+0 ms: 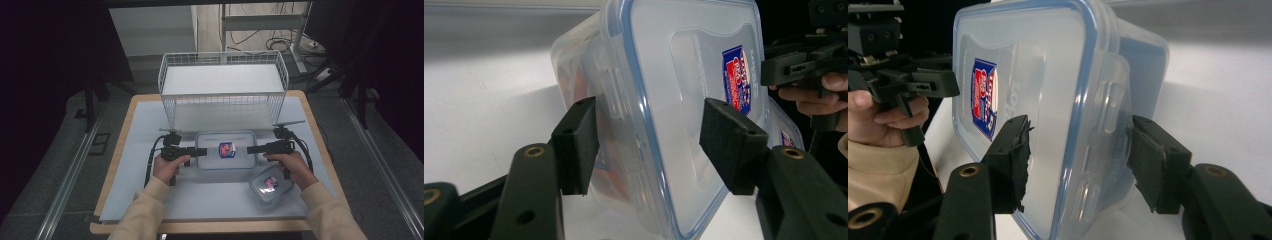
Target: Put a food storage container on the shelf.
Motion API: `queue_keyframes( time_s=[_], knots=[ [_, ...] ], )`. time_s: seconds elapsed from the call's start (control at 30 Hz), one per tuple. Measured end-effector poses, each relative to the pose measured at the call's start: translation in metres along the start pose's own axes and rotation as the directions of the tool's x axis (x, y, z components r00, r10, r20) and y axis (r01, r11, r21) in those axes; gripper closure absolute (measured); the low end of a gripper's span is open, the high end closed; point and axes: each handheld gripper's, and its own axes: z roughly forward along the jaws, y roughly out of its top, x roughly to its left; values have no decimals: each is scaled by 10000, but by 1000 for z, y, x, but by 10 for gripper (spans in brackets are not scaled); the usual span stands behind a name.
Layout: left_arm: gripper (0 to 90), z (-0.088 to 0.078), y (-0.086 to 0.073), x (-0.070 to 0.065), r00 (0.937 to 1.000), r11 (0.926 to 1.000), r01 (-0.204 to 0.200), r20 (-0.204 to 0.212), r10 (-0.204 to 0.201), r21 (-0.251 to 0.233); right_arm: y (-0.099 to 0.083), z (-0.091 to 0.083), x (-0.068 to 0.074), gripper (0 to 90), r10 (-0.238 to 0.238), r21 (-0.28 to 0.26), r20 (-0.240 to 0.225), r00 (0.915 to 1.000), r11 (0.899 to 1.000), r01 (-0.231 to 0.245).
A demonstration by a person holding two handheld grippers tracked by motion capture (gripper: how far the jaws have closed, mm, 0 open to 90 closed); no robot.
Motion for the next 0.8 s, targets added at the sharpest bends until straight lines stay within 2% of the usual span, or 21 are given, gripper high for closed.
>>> queue_keyframes(
  time_s=[0.27, 0.47, 0.8],
  knots=[
    [456, -3, -1, -2, 10000, 9998, -18, 24, 19, -209, -4, -4, -2, 489, 370, -418, -356, 9987, 9984, -385],
    [459, -5, -1, -4, 10000, 9995, -97, -4, 97, -305, -5, -5, -2, 489, 343, -481, -386, 9987, 9982, -361],
    [465, -15, 2, -15, 9987, 9958, -508, -79, 503, -758, -1, -14, 10, 489, -360, -877, -336, 9988, 9956, 330]
  ],
)
